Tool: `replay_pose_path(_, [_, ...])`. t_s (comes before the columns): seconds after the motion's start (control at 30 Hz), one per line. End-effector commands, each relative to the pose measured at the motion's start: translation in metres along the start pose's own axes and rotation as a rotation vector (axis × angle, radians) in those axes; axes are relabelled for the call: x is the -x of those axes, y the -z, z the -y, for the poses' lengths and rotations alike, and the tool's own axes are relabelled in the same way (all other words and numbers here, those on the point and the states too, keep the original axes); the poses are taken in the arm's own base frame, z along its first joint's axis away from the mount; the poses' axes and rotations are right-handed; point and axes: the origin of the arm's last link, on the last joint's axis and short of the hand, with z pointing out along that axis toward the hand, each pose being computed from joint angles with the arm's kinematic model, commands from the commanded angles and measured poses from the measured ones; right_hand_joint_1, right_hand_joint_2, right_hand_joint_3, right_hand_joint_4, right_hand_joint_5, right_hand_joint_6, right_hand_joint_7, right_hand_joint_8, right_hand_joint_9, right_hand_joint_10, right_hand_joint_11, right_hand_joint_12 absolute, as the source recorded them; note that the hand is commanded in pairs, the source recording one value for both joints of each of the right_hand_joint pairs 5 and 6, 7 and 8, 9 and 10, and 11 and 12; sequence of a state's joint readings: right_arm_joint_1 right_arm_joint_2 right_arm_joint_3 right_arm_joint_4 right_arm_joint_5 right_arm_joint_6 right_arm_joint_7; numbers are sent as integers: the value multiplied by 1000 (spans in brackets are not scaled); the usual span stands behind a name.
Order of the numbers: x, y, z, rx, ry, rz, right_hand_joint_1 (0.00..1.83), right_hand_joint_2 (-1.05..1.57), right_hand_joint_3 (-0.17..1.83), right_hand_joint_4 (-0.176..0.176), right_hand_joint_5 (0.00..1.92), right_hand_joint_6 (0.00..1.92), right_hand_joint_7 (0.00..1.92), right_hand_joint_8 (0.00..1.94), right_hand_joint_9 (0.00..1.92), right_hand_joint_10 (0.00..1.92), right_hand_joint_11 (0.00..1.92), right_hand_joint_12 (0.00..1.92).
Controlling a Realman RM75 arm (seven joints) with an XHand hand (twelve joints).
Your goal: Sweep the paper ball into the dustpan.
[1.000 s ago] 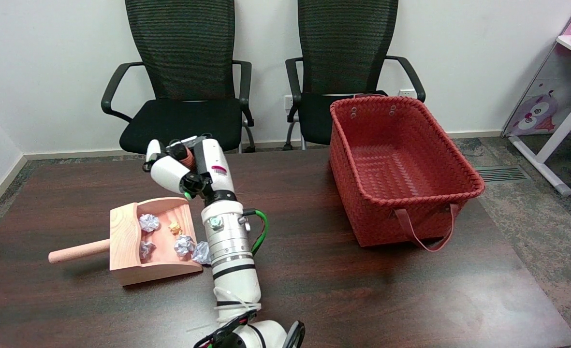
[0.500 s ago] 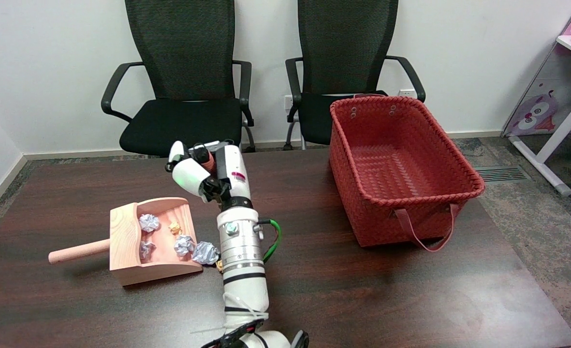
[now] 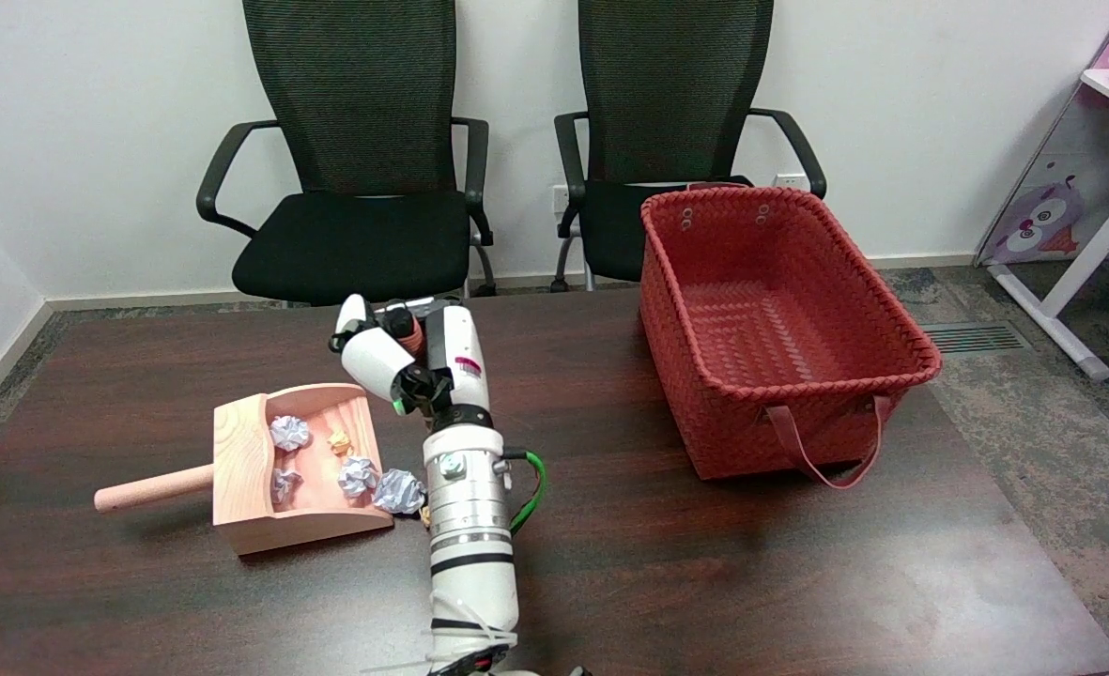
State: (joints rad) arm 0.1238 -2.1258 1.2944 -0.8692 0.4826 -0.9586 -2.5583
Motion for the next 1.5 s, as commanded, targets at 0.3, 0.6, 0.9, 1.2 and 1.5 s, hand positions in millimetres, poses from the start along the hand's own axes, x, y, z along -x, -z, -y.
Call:
replay_pose_path(0.3, [31, -9, -14, 69, -13, 98, 570, 1571, 1808, 49, 1920, 1920, 1920, 1920, 1920, 1920, 1920, 1920])
replay_pose_path(0.6, [27, -20, -12, 66, -147, 73, 536, 1443, 1796, 28, 1920, 1920, 1920, 1920, 1920, 1920, 1920, 1920])
replay_pose_path(0.9, [18, -39, -11, 12, -327, 77, 516, 1347, 1440, 14, 1920, 1920, 1920, 1920, 1920, 1920, 1920, 1920])
replay_pose_path(1.2, [-5, -45, -1, -88, -536, -81, 598, 1129, 1283, 8, 1920, 1920, 1920, 1920, 1920, 1920, 1920, 1920])
replay_pose_path(1.5, [-21, -46, 7, -180, -618, -115, 667, 1020, 1327, 4, 1920, 1920, 1920, 1920, 1920, 1920, 1920, 1920])
